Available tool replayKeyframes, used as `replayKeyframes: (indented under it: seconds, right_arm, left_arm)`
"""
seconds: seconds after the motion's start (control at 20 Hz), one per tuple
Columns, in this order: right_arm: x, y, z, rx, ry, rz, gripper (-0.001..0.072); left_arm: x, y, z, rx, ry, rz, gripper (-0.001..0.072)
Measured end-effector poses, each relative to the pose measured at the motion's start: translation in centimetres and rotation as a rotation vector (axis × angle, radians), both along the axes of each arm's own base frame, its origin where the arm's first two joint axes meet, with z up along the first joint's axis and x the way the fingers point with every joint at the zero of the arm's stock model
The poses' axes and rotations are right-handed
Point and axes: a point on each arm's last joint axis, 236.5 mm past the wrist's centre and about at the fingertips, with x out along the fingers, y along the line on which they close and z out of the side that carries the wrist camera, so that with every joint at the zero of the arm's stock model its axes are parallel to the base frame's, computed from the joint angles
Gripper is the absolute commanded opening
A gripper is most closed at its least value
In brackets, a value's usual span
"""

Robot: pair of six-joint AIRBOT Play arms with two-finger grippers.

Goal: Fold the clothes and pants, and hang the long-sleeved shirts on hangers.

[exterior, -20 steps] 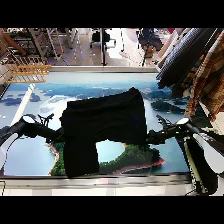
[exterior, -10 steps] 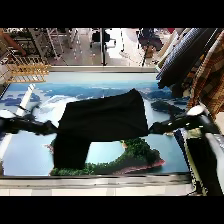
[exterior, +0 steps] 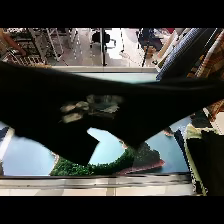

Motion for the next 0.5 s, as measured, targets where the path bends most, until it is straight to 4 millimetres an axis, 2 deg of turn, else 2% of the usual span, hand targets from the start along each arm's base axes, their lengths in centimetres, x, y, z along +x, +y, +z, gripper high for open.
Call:
replayKeyframes:
  seconds: [0.05,0.1,0.15,0.2,0.25,0.35,0.4,0.5]
  right_arm:
    - [-1.3,-0.3,2.5,0.015,-0.102,-0.026,0.0024]
    - [-2.2,-0.7,4.6,0.027,-0.187,-0.049,0.0024]
    - [-2.5,-1.0,6.1,0.046,-0.244,-0.062,0.0024]
    - [-1.9,-1.4,6.8,0.058,-0.264,-0.071,0.0024]
    - [-0.3,-1.8,6.8,0.068,-0.251,-0.077,0.0023]
    - [4.3,-2.5,4.9,0.087,-0.156,-0.07,0.0023]
    - [7.3,-2.7,3.0,0.098,-0.076,-0.057,0.0023]
    - [14.2,-3.2,-2.9,0.131,0.134,-0.024,0.0024]
  left_arm:
    - [-2.2,0.2,1.7,-0.036,-0.088,-0.02,0.0002]
    - [-3.2,0.6,2.6,-0.056,-0.134,-0.025,0.0002]
    - [-3.0,1.2,2.9,-0.065,-0.141,-0.012,0.0003]
    - [-1.9,1.8,2.8,-0.069,-0.117,0.013,0.0003]
    - [0.2,2.6,2.2,-0.065,-0.064,0.049,0.0003]
    - [5.5,3.5,-0.5,-0.03,0.09,0.1,0.0003]
    - [8.3,3.6,-2.5,-0.001,0.173,0.116,0.0003]
    - [14.7,3.1,-8.0,0.085,0.356,0.147,0.0002]
